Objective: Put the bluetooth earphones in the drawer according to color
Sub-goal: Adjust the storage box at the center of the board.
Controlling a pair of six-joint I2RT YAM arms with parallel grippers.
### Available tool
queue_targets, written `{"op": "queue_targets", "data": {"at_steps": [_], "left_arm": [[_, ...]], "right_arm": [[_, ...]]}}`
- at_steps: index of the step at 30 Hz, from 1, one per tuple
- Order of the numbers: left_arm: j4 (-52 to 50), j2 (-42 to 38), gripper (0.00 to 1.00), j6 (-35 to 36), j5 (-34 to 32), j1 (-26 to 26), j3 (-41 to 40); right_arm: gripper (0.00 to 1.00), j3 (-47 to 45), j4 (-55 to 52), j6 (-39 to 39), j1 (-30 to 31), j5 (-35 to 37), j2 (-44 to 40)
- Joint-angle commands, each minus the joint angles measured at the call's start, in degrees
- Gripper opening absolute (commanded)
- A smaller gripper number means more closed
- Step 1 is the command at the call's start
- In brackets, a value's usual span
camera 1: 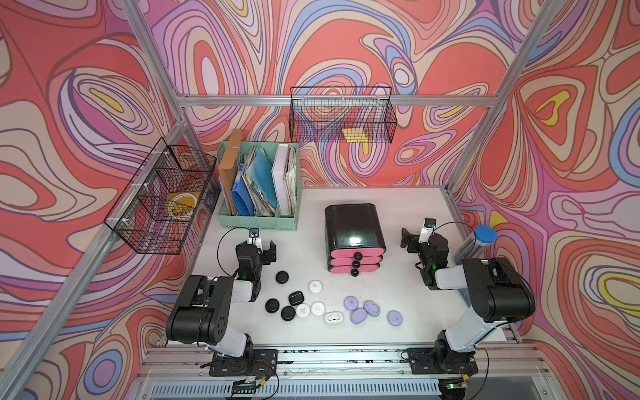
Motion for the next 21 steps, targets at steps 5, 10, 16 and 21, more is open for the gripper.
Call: {"op": "queue_targets", "data": {"at_steps": [5,10,16,21], "left_arm": [[-0.7,0.2,0.99,-0.4,-0.3,0.3,1.1],[-0.7,0.2,0.99,-0.4,-0.2,0.3,1.1],[-0.8,0.2,0.99,-0.4,-0.2,0.3,1.1],[-0.1,0.0,0.99,-0.6,-0.3,0.3,0.6]], "right_arm": [[0.98,0.6,-0.4,-0.7,-0.2,-1.1,0.7],[0.98,0.6,-0.4,-0.8,-0.2,-1.2,0.7],[0.98,0.6,-0.4,-0.8,-0.2,-1.1,0.7],[0.98,0.3,0.0,-1.0,-0.1,-1.1,0.2]]}}
